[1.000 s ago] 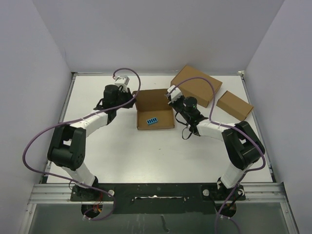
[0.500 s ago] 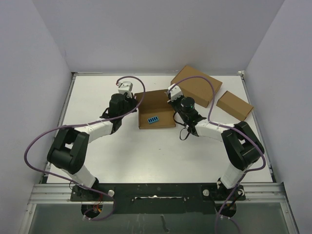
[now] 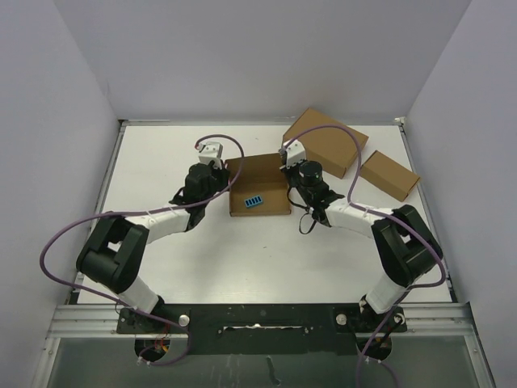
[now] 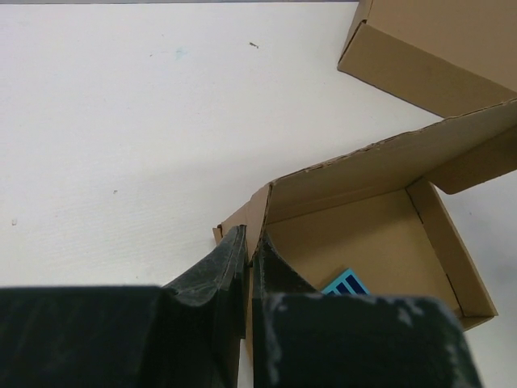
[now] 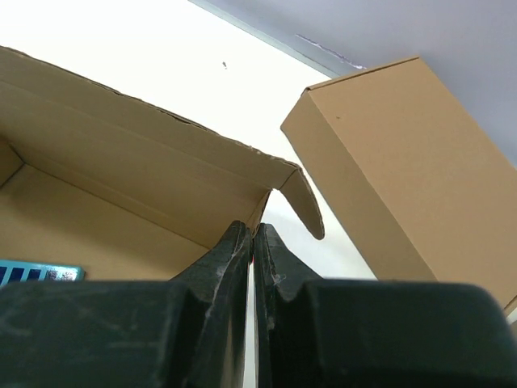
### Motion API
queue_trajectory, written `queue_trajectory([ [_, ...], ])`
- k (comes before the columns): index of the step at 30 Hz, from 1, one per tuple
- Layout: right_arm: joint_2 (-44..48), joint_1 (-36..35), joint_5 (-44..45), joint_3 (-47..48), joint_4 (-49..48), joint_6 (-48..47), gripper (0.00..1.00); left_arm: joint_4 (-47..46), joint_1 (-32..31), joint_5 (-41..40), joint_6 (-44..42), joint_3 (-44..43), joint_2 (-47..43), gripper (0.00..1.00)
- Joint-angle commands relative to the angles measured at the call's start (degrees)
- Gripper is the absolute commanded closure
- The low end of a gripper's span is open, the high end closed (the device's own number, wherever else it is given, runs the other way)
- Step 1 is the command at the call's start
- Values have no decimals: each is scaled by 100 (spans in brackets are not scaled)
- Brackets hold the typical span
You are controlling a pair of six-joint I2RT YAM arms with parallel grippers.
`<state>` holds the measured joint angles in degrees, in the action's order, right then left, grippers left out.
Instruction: Fold the paper box
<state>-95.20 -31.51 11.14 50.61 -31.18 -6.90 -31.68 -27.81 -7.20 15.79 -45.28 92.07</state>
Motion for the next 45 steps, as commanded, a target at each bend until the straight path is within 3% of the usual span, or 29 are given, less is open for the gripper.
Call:
queue_trajectory([
  [1,338,-286,-362,-46,32,367,97,-147,-305,209,228,10,-307,100],
  [45,730,-823,-52,-394,1288,1005,94,-147,-490,279,-37,854,-802,100],
])
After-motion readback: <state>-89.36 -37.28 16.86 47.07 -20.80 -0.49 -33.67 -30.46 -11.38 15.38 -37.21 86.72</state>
